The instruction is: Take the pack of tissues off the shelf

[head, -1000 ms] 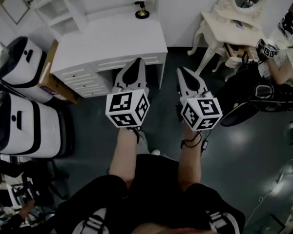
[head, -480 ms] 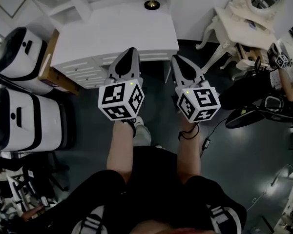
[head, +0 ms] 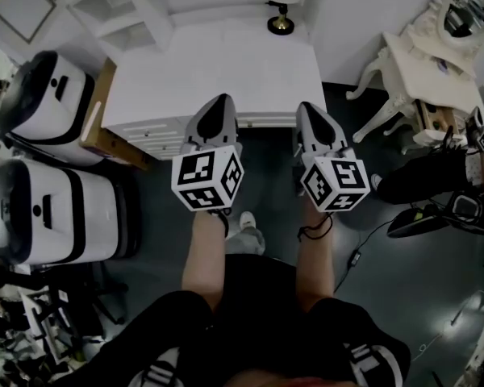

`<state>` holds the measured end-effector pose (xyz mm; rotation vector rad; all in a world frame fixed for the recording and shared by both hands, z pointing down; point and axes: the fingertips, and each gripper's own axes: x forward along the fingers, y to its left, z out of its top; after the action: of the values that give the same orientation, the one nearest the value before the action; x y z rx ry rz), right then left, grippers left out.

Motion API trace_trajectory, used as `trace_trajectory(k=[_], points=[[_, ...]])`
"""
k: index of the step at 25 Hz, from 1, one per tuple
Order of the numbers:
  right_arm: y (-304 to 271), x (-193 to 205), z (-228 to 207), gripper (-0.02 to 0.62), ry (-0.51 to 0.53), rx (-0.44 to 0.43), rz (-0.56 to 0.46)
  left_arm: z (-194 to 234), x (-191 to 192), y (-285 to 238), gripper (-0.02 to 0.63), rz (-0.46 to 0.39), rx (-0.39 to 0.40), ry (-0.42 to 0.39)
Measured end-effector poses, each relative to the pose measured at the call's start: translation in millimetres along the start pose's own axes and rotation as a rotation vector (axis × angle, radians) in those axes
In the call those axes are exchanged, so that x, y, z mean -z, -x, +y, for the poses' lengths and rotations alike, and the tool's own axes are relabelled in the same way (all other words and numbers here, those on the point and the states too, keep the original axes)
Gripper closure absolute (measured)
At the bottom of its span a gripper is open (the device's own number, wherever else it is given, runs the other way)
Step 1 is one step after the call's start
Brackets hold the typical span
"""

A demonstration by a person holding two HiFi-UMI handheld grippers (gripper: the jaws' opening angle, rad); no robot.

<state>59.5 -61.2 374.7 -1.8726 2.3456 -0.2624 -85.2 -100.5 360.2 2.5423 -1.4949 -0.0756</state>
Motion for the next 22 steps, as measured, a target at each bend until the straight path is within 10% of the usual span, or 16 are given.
trace_trajectory(k=[7,18,22], points=[[-56.9,-3.6,28.9,0.577,0.05,0.003,-0.007,58.1,-9.4,-13.8,0.597,-0.04,-0.006,0.051],[-152.2,14.4,152.5,0.577,0.117,-0.262,0.073,187.0,-41.9,28.6,0.597,-0.108,-0.247,-0.003],[-174.3,17.2,132.5,0.577,0.137,-0.261,0.086,189.6,-35.7,3.8,0.597,-0.103,-0.237,0.02]])
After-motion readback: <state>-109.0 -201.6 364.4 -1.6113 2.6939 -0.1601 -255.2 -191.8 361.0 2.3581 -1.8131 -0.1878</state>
